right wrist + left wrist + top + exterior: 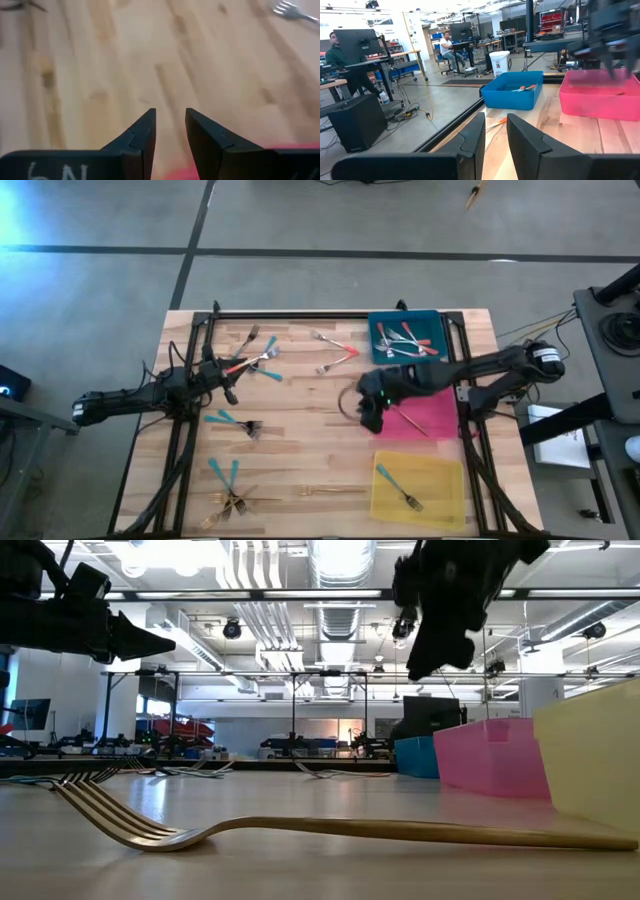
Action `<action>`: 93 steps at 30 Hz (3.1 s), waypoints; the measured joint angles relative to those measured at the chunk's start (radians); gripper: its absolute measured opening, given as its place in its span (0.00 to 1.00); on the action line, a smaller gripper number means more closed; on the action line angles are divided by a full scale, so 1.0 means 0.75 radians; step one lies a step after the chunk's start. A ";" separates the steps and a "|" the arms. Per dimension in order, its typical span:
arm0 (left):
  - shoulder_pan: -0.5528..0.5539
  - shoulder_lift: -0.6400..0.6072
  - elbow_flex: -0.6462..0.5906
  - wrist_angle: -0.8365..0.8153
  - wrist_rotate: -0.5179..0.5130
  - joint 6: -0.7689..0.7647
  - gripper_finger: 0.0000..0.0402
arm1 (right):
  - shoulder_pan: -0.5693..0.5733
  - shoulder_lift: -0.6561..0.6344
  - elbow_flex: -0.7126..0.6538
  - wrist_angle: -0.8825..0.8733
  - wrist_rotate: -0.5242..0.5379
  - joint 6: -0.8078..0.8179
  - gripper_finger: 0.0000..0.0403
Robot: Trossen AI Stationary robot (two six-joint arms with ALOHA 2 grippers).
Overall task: Sort silverware by color (type)
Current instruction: Put the gold fork into the pink bin
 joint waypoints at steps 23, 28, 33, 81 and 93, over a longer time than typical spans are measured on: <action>0.000 0.002 0.000 -0.002 0.000 0.000 0.16 | 0.369 0.654 0.369 0.193 0.067 0.024 0.24; 0.000 0.003 0.000 -0.002 0.000 0.000 0.16 | 0.383 0.761 0.522 0.082 0.074 0.023 0.25; 0.000 0.007 0.000 0.000 0.000 0.000 0.16 | 0.427 0.856 0.625 0.075 0.075 0.022 0.32; 0.000 0.014 0.000 0.003 0.000 0.000 0.16 | 0.517 0.892 1.123 -0.579 0.364 -0.086 0.03; 0.000 0.025 0.000 0.003 0.000 0.000 0.16 | 0.359 0.524 0.951 -1.335 0.709 0.223 0.03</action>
